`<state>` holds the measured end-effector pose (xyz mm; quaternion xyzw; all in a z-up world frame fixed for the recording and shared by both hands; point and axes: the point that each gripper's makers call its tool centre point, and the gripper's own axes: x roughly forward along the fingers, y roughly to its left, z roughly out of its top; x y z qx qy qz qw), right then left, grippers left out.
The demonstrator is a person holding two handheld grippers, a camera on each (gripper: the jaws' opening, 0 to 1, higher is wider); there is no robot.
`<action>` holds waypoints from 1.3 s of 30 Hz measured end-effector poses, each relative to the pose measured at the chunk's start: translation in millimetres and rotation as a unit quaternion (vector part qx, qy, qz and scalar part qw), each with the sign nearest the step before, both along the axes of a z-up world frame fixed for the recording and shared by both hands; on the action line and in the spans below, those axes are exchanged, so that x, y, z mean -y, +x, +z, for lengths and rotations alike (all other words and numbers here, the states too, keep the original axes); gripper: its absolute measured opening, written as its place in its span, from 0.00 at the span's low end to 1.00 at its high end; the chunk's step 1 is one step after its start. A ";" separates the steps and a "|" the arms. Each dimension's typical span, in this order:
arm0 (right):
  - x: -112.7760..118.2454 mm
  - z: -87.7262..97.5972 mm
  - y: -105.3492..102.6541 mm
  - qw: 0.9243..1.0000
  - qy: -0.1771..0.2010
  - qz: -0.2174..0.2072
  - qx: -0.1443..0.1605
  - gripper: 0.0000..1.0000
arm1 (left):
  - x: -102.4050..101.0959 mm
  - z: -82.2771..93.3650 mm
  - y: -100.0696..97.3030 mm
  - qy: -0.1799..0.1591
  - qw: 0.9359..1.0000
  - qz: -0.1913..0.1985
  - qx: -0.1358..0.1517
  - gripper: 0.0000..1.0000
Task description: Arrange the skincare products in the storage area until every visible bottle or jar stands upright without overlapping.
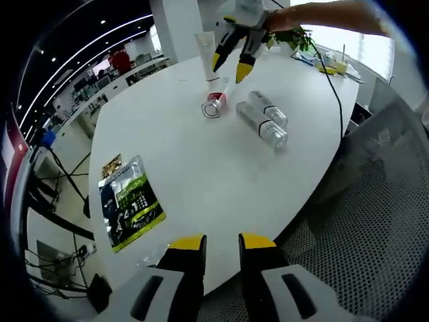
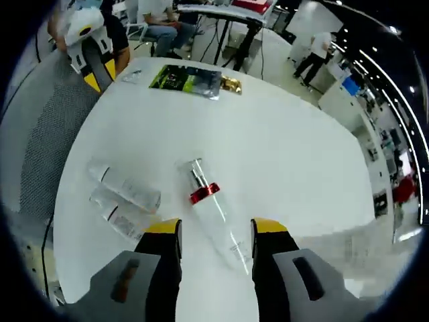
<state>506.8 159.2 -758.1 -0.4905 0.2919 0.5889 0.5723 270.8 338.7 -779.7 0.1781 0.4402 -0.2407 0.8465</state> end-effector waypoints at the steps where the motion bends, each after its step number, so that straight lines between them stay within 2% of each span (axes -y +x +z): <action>1: -2.0 -6.3 0.8 1.000 -0.011 0.012 -0.013 0.40 | -0.4 -0.1 0.2 0.000 1.000 0.001 0.000 0.20; 3: -0.3 -16.7 3.7 0.998 -0.043 0.033 -0.020 0.43 | -1.0 -0.3 0.5 0.001 1.000 0.003 0.000 0.20; 6: 0.5 -28.0 4.4 0.996 -0.070 0.053 -0.035 0.39 | -2.0 -0.3 0.8 0.003 1.000 0.005 0.000 0.20; 8: -1.4 -31.6 6.3 0.994 -0.079 0.066 -0.030 0.37 | -2.7 0.0 1.0 0.003 1.000 0.007 0.000 0.20; 10: 1.4 -37.4 6.3 0.990 -0.106 0.082 -0.035 0.37 | -3.2 -0.7 0.5 0.004 1.000 0.009 -0.003 0.20; 17: 6.0 -55.6 9.9 0.982 -0.145 0.117 -0.036 0.33 | -4.3 -0.3 1.0 0.005 1.000 0.012 -0.002 0.20; 21: 6.3 -54.4 9.6 0.981 -0.148 0.106 -0.060 0.32 | -4.8 -0.3 0.9 0.005 1.000 0.014 -0.003 0.20; 23: 8.5 -56.3 7.7 0.981 -0.154 0.074 -0.089 0.32 | -4.9 -1.0 0.7 0.006 1.000 0.012 -0.004 0.20; 25: 4.5 -55.3 9.4 0.983 -0.146 0.072 -0.083 0.32 | -5.1 -1.1 1.1 0.006 1.000 0.013 -0.003 0.20; 27: 5.4 -55.8 9.4 0.985 -0.142 0.048 -0.083 0.31 | -5.5 -1.1 1.2 0.006 1.000 0.014 -0.003 0.20; 30: 3.8 -54.6 5.5 0.988 -0.126 0.034 -0.084 0.27 | -5.6 -1.0 1.7 0.005 1.000 0.015 -0.002 0.20; 31: 4.2 -54.3 4.6 0.989 -0.115 -0.006 -0.094 0.27 | -5.2 -1.0 1.4 0.005 1.000 0.013 -0.003 0.20; 34: 3.3 -53.7 7.2 0.992 -0.086 -0.030 -0.091 0.26 | -4.8 -0.9 0.5 0.007 1.000 0.010 -0.003 0.20; 39: 6.4 -51.9 7.3 0.995 -0.059 -0.046 -0.071 0.25 | -4.1 0.2 0.6 0.006 1.000 0.010 -0.001 0.20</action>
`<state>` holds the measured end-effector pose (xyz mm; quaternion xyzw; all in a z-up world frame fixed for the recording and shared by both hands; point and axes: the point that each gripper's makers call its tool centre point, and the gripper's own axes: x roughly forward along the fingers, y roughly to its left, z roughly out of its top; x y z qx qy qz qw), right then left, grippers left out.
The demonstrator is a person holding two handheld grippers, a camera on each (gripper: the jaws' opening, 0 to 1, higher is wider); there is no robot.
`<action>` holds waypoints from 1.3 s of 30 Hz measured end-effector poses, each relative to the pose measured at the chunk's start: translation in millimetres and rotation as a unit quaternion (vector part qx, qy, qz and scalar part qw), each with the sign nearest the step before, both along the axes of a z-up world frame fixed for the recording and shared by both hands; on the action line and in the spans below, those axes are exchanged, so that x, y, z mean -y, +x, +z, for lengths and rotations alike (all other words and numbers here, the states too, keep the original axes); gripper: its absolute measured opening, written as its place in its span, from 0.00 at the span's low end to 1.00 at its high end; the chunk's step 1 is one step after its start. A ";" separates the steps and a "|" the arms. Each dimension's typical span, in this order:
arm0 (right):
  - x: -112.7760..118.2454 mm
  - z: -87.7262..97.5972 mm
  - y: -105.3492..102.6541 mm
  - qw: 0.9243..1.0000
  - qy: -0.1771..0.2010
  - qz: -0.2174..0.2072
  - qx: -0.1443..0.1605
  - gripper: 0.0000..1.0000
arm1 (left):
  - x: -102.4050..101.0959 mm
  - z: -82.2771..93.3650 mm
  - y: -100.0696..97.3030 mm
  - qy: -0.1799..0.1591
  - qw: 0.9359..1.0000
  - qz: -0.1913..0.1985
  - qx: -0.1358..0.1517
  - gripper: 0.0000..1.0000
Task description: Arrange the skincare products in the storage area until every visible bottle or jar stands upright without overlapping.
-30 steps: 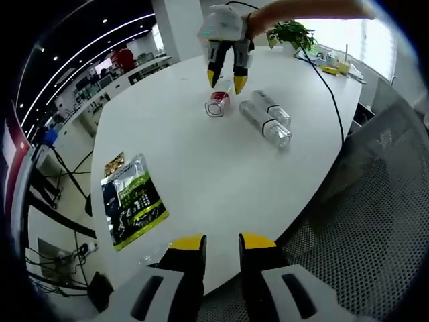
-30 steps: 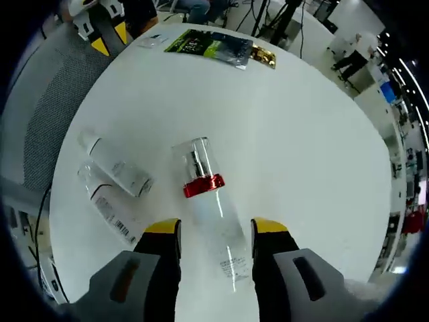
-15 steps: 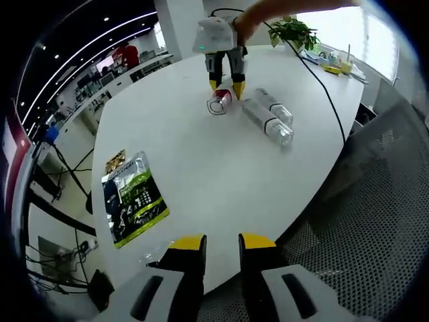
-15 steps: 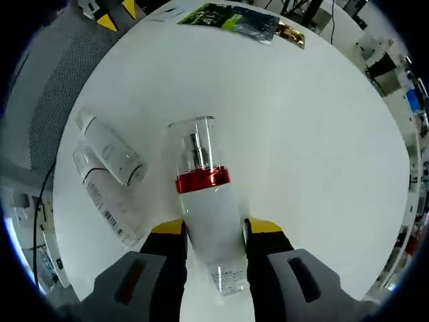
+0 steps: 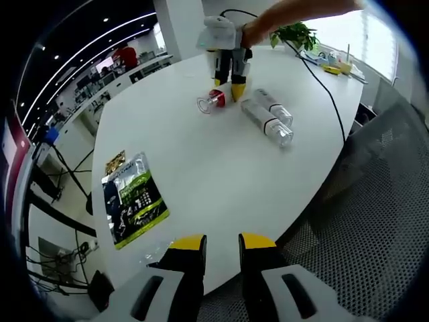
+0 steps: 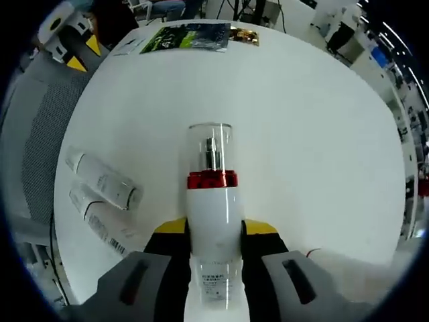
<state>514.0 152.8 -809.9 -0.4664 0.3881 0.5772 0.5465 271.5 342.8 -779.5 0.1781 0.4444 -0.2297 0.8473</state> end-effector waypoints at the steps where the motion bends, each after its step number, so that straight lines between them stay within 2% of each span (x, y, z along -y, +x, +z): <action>1: 0.9 0.6 -1.6 1.000 0.001 0.004 0.005 0.25 | 0.0 0.2 0.1 0.000 1.000 0.000 0.001 0.20; 3: 1.8 4.1 -2.6 1.000 0.013 -0.001 0.017 0.24 | 0.2 1.0 0.3 -0.001 1.000 0.001 0.002 0.20; 5: 0.7 8.4 -4.3 0.999 0.031 -0.019 0.015 0.24 | 0.3 1.3 0.3 0.000 1.000 -0.001 0.003 0.20; 11: -2.9 35.8 -6.8 0.994 0.092 -0.056 0.026 0.25 | 1.7 2.2 0.9 -0.003 1.000 -0.004 0.005 0.20; 15: -8.4 59.7 -13.0 0.986 0.142 -0.082 0.035 0.25 | 2.8 2.8 1.3 -0.004 1.000 -0.007 0.008 0.20; 21: -22.2 101.9 -38.3 0.974 0.203 -0.074 0.070 0.25 | 5.4 5.8 2.8 -0.009 1.000 -0.012 0.016 0.20; 28: -40.5 158.3 -68.8 0.954 0.270 -0.086 0.103 0.25 | 8.9 10.6 4.8 -0.016 0.999 -0.018 0.030 0.20; 31: -49.4 180.6 -82.7 0.942 0.303 -0.101 0.106 0.25 | 12.4 13.9 6.1 -0.025 0.999 -0.022 0.038 0.20; 34: -58.3 205.0 -104.3 0.924 0.347 -0.140 0.079 0.25 | 23.5 18.5 4.8 -0.054 0.997 -0.030 0.038 0.22; 35: -61.5 215.1 -110.9 0.911 0.371 -0.169 0.065 0.25 | 25.6 21.0 5.6 -0.062 0.997 -0.029 0.041 0.22; 36: -62.3 217.6 -113.0 0.907 0.378 -0.176 0.060 0.25 | 27.9 24.1 6.7 -0.074 0.996 -0.026 0.045 0.23; 37: -64.6 225.4 -120.6 0.894 0.400 -0.196 0.042 0.25 | 30.5 27.9 7.7 -0.090 0.995 -0.022 0.048 0.23; 38: -67.1 233.1 -128.0 0.878 0.426 -0.218 0.025 0.25 | 35.2 34.8 8.2 -0.118 0.992 -0.018 0.047 0.24; 39: -67.7 236.3 -134.4 0.871 0.437 -0.223 0.010 0.25 | 39.9 44.2 10.7 -0.148 0.987 -0.014 0.054 0.24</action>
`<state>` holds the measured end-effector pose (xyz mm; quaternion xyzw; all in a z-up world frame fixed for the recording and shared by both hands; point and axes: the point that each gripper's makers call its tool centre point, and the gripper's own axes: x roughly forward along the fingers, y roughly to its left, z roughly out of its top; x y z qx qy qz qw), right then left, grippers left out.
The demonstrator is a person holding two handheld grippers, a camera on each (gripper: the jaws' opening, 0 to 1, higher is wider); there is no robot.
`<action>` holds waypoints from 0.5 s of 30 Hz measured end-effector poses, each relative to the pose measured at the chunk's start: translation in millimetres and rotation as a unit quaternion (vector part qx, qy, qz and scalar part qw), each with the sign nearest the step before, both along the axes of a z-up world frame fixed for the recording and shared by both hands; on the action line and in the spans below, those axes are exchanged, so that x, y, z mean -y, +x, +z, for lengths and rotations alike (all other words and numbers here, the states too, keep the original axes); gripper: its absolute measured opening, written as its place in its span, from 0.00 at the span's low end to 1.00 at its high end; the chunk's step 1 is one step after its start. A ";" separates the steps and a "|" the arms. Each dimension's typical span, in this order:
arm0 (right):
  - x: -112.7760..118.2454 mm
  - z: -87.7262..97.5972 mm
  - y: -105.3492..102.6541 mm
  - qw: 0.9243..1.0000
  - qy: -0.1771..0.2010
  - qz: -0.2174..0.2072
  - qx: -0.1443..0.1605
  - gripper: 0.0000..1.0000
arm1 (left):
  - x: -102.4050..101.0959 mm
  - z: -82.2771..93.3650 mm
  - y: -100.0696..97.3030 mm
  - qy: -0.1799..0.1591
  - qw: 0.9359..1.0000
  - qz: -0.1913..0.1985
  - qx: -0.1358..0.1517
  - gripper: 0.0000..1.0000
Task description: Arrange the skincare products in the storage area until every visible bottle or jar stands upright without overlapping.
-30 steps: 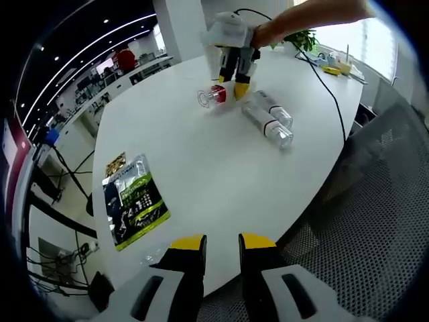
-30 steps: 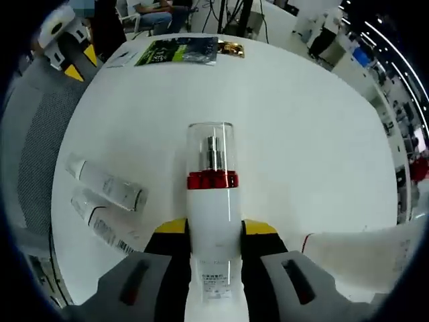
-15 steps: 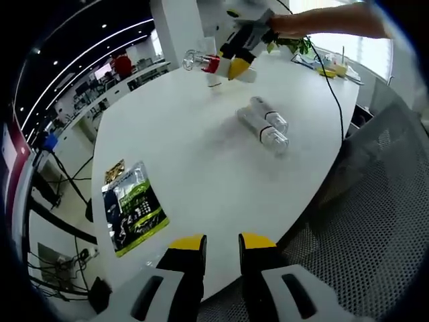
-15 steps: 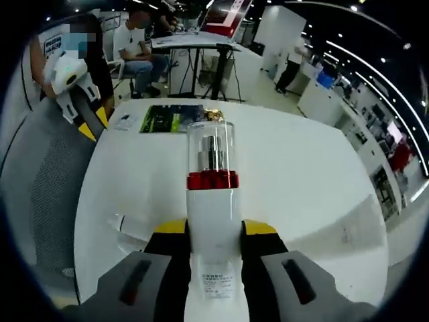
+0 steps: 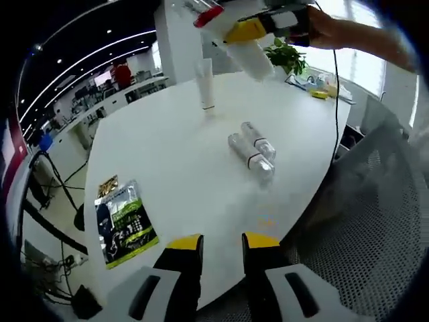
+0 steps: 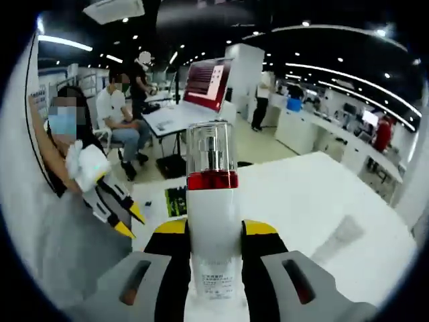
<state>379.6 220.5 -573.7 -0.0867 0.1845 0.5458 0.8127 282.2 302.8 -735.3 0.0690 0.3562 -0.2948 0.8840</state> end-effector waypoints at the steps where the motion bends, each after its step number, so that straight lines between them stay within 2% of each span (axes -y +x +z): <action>1: -1.0 3.9 -5.0 1.000 0.018 -0.008 -0.013 0.25 | 1.4 6.3 1.2 -0.018 1.000 0.004 0.001 0.26; 4: -4.2 17.1 -23.6 0.996 0.072 -0.030 -0.043 0.25 | 5.1 29.3 4.0 -0.082 0.997 0.011 0.010 0.26; 5: -3.2 19.7 -27.1 0.994 0.089 -0.045 -0.048 0.25 | 1.6 41.5 8.2 -0.086 0.996 0.011 0.038 0.24; 6: -1.1 18.9 -28.5 0.993 0.091 -0.059 -0.051 0.25 | 0.1 46.6 9.2 -0.092 0.995 0.013 0.047 0.24; 8: 0.8 17.5 -34.5 0.990 0.102 -0.073 -0.060 0.25 | 2.9 56.3 6.4 -0.131 0.990 0.019 0.038 0.25; 9: 0.7 18.7 -38.1 0.986 0.123 -0.082 -0.074 0.25 | 7.5 63.1 5.1 -0.161 0.986 0.014 0.035 0.26; 10: 0.5 19.9 -41.5 0.984 0.136 -0.083 -0.082 0.25 | 11.0 68.3 3.1 -0.179 0.983 0.009 0.030 0.29; 11: -0.9 23.2 -46.8 0.981 0.154 -0.079 -0.087 0.25 | 18.4 77.9 -0.3 -0.209 0.978 0.001 0.023 0.32; 12: -2.6 26.5 -51.3 0.979 0.166 -0.075 -0.091 0.25 | 21.6 81.7 -1.5 -0.223 0.975 -0.004 0.020 0.35; 14: -6.8 33.0 -60.3 0.974 0.190 -0.064 -0.102 0.25 | 41.8 105.0 -10.6 -0.312 0.950 -0.030 -0.007 0.47; 15: -9.9 36.7 -65.0 0.971 0.208 -0.058 -0.108 0.25 | 54.0 124.1 -14.4 -0.383 0.923 -0.037 -0.020 0.56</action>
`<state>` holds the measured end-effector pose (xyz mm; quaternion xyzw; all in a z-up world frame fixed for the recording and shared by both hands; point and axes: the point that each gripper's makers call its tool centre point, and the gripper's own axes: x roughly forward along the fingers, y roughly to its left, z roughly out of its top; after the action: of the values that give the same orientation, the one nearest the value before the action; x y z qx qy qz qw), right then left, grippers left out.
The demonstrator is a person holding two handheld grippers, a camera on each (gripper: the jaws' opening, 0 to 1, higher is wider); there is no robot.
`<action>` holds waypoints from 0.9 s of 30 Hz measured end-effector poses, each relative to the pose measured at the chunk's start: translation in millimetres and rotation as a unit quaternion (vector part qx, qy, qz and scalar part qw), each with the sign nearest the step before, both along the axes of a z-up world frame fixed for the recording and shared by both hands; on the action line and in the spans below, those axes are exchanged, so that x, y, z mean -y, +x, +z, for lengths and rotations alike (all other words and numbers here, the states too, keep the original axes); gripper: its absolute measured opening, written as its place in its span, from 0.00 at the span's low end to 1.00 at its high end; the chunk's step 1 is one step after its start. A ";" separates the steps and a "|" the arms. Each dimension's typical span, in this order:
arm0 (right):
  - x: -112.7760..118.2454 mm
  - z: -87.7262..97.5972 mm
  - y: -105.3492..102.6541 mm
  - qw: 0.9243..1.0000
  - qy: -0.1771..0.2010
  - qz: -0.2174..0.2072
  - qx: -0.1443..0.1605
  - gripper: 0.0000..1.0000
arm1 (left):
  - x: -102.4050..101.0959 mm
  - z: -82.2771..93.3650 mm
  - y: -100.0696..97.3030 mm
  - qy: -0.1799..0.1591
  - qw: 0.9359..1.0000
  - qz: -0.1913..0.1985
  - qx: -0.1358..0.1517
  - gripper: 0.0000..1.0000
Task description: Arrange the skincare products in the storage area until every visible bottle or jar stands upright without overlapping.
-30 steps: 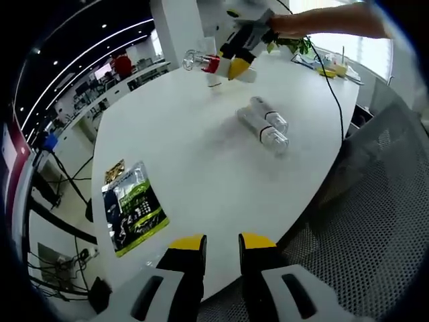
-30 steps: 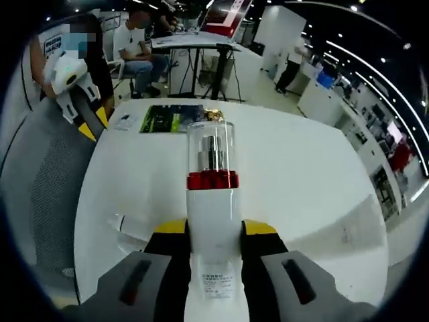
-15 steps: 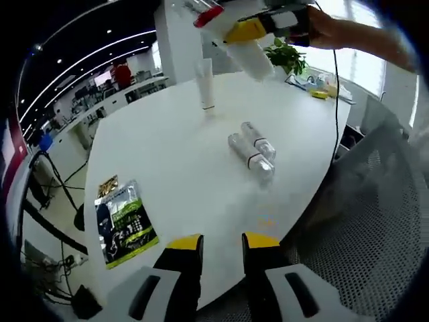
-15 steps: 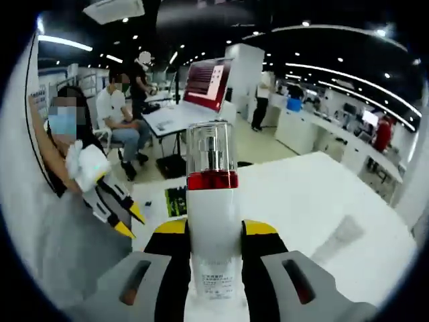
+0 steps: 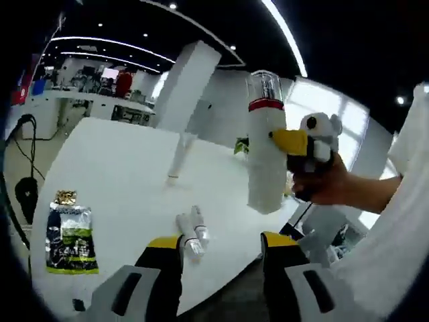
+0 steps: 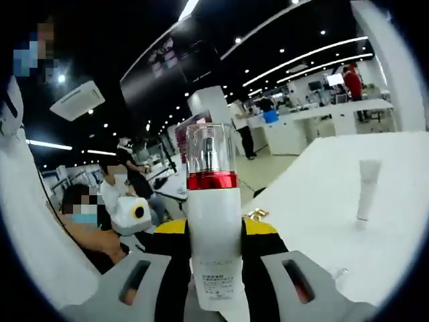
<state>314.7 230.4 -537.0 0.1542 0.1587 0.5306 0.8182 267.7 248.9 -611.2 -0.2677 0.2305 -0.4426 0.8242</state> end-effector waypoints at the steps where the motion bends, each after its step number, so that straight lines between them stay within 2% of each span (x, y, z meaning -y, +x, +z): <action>1: -1.5 1.1 -2.7 1.000 0.013 0.009 -0.007 0.25 | 5.5 11.4 -1.5 -0.047 0.999 0.001 -0.012 0.67; 2: -4.2 2.7 -6.7 0.999 0.027 0.019 -0.017 0.25 | 9.4 20.4 -4.0 -0.080 0.997 -0.002 -0.017 0.74; 3: -7.8 3.8 -11.6 0.998 0.041 0.026 -0.029 0.25 | 11.1 30.0 -5.9 -0.104 0.995 -0.001 -0.001 0.75; 4: -10.5 4.8 -16.1 0.998 0.050 0.036 -0.035 0.25 | 12.4 34.6 -8.5 -0.114 0.993 -0.003 0.008 0.70; 7: -18.7 10.8 -32.4 0.993 0.088 0.065 -0.053 0.25 | 20.0 42.0 -22.7 -0.128 0.990 -0.038 0.033 0.54; 9: -22.6 15.2 -43.9 0.987 0.116 0.087 -0.064 0.26 | 30.9 43.2 -34.4 -0.139 0.987 -0.075 0.021 0.53; 10: -24.5 15.9 -51.6 0.984 0.124 0.107 -0.072 0.26 | 33.2 42.2 -35.8 -0.138 0.987 -0.082 0.023 0.53; 13: -29.4 14.9 -60.4 0.982 0.121 0.123 -0.071 0.26 | 41.2 43.3 -41.6 -0.134 0.985 -0.100 0.031 0.52; 16: -34.2 14.6 -69.0 0.976 0.132 0.145 -0.091 0.26 | 41.8 47.2 -46.7 -0.151 0.981 -0.115 0.028 0.41; 17: -33.7 13.8 -70.1 0.976 0.130 0.149 -0.088 0.26 | 41.7 47.3 -46.7 -0.154 0.981 -0.116 0.031 0.37; 20: -34.6 13.4 -71.4 0.976 0.133 0.153 -0.086 0.26 | 39.8 46.4 -46.9 -0.151 0.980 -0.120 0.038 0.34; 23: -34.0 10.6 -68.0 0.975 0.139 0.151 -0.086 0.27 | 38.2 42.5 -39.5 -0.116 0.986 -0.093 0.080 0.32; 24: -33.8 10.8 -65.8 0.975 0.140 0.148 -0.084 0.27 | 37.2 41.7 -36.8 -0.108 0.988 -0.078 0.083 0.32; 26: -35.6 10.4 -63.9 0.976 0.140 0.145 -0.086 0.27 | 39.4 41.2 -37.1 -0.107 0.989 -0.079 0.060 0.32; 27: -39.3 11.3 -64.8 0.978 0.131 0.145 -0.077 0.27 | 39.2 39.7 -36.1 -0.093 0.990 -0.077 0.066 0.32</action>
<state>249.9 269.7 -525.6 0.2757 0.1708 0.6465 0.6905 231.6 209.6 -571.5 -0.2951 0.1534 -0.5411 0.7724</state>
